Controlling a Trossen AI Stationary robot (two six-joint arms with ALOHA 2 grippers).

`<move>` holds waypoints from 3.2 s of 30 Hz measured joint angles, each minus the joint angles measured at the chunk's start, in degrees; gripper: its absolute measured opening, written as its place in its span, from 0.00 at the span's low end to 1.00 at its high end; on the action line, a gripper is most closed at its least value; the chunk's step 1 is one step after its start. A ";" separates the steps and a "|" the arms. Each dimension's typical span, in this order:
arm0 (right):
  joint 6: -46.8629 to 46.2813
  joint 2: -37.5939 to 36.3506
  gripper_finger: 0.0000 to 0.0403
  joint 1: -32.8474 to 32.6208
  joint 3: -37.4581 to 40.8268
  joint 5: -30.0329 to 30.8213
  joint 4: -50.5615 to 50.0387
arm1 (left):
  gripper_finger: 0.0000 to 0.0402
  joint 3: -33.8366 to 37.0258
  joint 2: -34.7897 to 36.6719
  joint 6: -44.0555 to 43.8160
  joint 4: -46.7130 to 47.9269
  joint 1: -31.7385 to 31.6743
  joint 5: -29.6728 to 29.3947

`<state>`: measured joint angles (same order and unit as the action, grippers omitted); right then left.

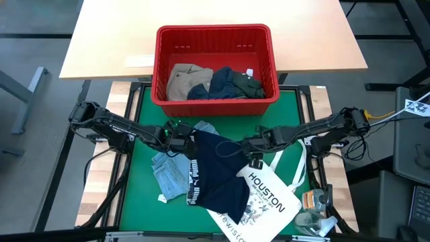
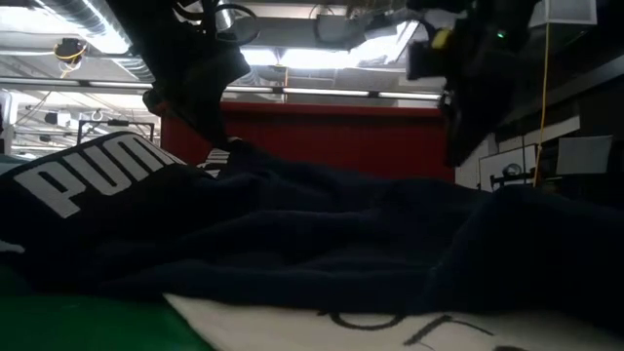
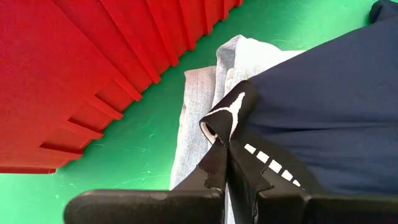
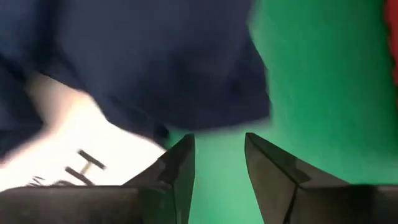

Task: Fold Laundry from Bin
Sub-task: Fold the dark blue boxer shorts

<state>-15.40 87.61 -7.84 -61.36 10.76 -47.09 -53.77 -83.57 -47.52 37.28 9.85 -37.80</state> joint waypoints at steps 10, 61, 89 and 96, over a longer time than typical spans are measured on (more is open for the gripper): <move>7.85 0.64 0.34 6.00 0.00 -6.99 9.38 | 0.00 -0.01 0.00 -0.10 -0.03 0.00 0.00; 3.08 6.16 0.01 10.88 -0.02 -1.47 14.19 | 0.00 -0.01 -0.04 -0.12 -0.87 0.68 1.08; 2.34 7.32 0.38 10.87 0.02 -12.36 11.57 | 0.00 -0.01 -0.02 -0.36 -0.90 0.68 1.05; 3.73 11.26 0.33 10.87 0.07 -14.07 10.46 | 0.00 0.01 0.00 -0.12 -0.92 0.68 1.12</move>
<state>-11.67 98.87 3.03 -61.30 -3.31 -36.62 -53.76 -83.57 -47.64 36.36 10.52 -36.68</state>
